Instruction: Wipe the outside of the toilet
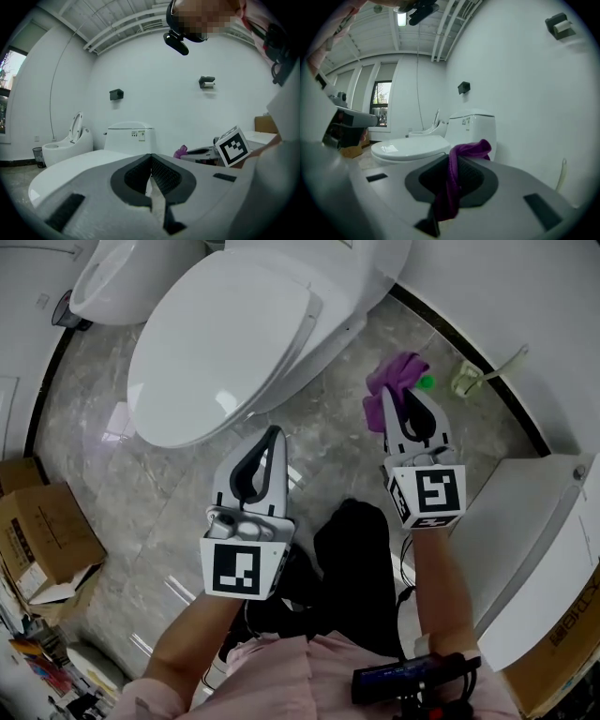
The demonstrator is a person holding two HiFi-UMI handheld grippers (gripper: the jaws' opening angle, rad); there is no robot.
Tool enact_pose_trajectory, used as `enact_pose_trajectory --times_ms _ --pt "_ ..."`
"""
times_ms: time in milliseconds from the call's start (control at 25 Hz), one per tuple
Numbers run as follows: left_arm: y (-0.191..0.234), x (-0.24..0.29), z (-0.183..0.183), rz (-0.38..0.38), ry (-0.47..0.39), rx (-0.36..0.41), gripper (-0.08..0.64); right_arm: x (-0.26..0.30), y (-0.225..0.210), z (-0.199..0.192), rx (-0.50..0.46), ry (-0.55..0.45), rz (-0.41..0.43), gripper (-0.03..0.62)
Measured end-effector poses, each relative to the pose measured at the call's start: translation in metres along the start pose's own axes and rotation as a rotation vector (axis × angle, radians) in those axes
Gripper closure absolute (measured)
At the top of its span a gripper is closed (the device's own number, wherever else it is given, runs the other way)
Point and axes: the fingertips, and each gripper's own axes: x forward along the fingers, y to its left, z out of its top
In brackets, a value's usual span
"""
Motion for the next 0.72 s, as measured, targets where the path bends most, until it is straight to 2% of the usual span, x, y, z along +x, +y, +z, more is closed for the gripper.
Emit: enact_pose_trajectory --times_ms 200,400,560,720 --pt "-0.01 0.001 -0.08 -0.03 0.035 0.012 0.552 0.015 0.0 -0.066 -0.019 -0.014 0.011 0.532" --pt "-0.011 0.008 -0.14 -0.036 0.032 0.02 0.552 0.028 0.008 -0.11 -0.037 -0.044 0.049 0.531" --pt "-0.012 0.017 -0.168 -0.044 0.019 0.033 0.552 0.038 0.005 -0.131 -0.08 -0.055 0.075 0.531" --pt "-0.005 0.018 -0.174 -0.034 0.011 0.024 0.552 0.05 0.003 -0.136 -0.076 -0.056 0.084 0.531"
